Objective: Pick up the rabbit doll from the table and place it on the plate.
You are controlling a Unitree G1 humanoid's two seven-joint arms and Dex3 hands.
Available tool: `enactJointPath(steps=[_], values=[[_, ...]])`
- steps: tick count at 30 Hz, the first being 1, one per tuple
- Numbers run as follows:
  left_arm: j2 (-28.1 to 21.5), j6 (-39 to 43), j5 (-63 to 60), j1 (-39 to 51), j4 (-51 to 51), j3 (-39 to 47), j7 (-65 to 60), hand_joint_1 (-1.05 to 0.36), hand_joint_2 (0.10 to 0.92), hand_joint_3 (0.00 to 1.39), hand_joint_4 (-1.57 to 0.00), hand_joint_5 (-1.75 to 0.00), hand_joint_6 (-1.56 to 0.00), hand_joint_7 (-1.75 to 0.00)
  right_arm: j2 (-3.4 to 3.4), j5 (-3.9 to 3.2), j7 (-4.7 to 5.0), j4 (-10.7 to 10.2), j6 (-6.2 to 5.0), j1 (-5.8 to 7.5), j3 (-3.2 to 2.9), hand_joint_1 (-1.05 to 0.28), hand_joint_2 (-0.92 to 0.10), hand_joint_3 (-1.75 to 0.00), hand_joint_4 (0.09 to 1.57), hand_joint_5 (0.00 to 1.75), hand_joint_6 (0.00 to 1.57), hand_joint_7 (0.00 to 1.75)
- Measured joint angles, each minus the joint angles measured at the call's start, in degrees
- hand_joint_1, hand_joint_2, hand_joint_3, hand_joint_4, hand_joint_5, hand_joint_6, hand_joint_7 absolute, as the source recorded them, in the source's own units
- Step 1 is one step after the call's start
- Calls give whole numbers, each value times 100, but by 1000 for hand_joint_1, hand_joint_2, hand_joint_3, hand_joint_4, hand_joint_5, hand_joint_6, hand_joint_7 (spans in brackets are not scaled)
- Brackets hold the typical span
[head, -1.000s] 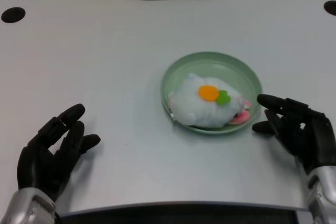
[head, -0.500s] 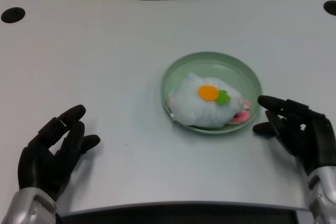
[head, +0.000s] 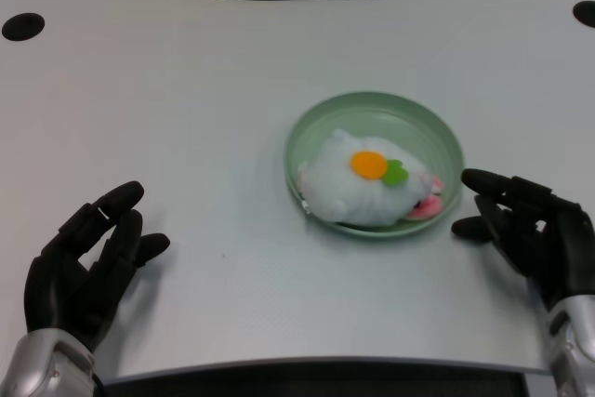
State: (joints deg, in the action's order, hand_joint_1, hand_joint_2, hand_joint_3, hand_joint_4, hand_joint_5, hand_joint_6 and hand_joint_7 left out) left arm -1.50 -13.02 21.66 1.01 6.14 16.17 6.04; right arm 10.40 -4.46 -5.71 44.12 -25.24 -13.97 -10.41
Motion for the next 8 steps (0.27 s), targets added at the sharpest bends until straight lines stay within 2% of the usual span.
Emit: enactJointPath(steps=[5, 8], values=[[5, 0, 2, 0, 0, 0, -52, -388, 921, 231, -441, -1371, -656, -530, -23, -20, 40, -4, -22, 1, -51, -403, -921, -179, 861, 890, 1037, 3], [5, 0, 2, 0, -1, -2, -51, -390, 921, 227, -437, -1367, -648, -530, -59, -31, 105, -9, -26, 5, -84, -406, -921, -181, 858, 891, 1031, 0]])
